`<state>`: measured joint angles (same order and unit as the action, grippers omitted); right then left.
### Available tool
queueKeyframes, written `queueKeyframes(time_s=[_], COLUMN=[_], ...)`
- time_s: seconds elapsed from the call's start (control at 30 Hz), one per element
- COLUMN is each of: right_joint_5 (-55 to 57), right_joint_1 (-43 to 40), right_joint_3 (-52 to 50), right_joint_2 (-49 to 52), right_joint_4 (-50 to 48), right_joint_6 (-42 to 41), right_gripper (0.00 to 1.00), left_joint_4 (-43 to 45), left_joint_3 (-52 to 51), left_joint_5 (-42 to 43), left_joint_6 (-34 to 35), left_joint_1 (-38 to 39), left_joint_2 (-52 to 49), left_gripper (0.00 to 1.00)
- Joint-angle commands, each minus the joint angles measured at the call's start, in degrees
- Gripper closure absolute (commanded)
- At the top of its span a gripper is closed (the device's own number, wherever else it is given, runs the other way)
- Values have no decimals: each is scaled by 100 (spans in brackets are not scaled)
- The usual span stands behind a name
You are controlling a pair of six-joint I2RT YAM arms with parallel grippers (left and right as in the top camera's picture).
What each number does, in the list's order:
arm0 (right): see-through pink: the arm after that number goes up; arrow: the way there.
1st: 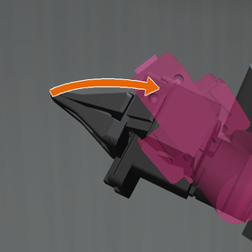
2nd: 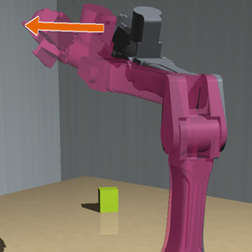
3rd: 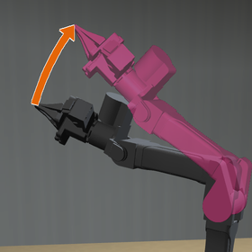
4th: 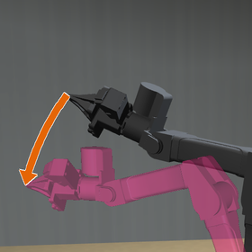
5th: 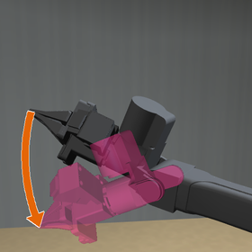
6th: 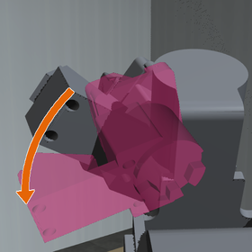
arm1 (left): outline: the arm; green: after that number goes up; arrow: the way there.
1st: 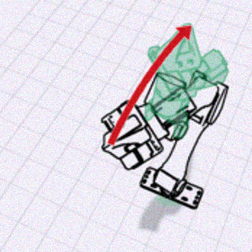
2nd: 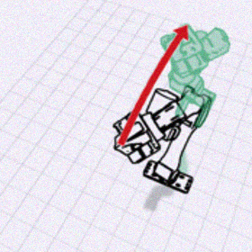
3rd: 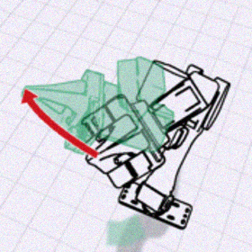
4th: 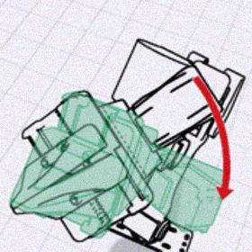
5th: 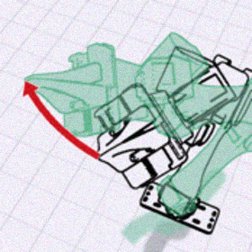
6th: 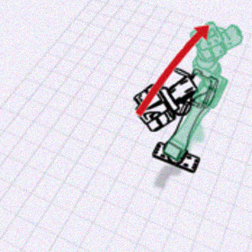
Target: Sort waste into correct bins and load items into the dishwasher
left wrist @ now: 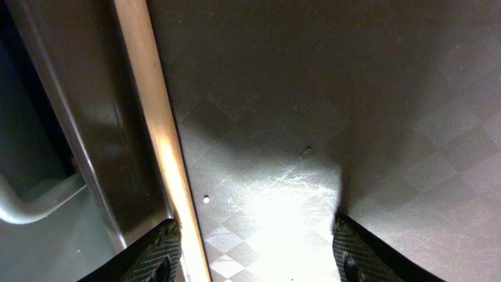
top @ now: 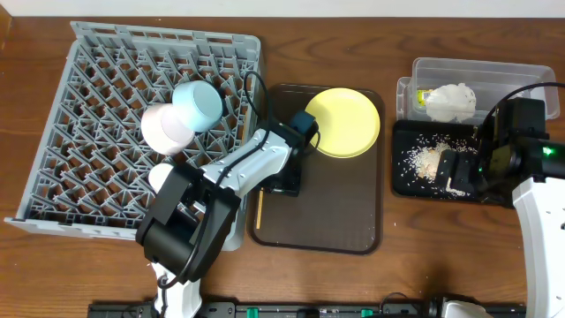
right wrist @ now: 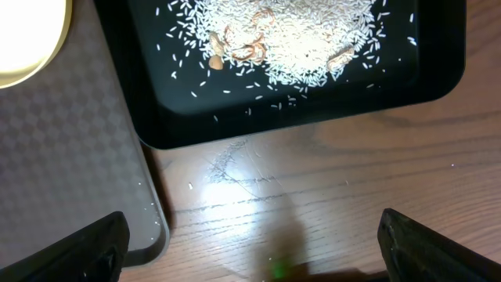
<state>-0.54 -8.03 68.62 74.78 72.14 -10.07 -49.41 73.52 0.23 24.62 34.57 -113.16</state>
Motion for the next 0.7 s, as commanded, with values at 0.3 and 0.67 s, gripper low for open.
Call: queueKeyframes(time_s=[0.3,0.67], right_joint_5=[26,26], right_joint_1=[-63,-63], right_joint_3=[96,96], right_joint_2=[-31,-31], right_joint_4=[9,9], right_joint_6=[-59,-59], right_gripper=[1,1], left_joint_4=[48,107], left_joint_3=[-212,-216], left_joint_5=[-87,85], left_joint_6=[122,144], left_joint_1=[-13,2], left_joint_2=[-258,-258], left_gripper=[70,94])
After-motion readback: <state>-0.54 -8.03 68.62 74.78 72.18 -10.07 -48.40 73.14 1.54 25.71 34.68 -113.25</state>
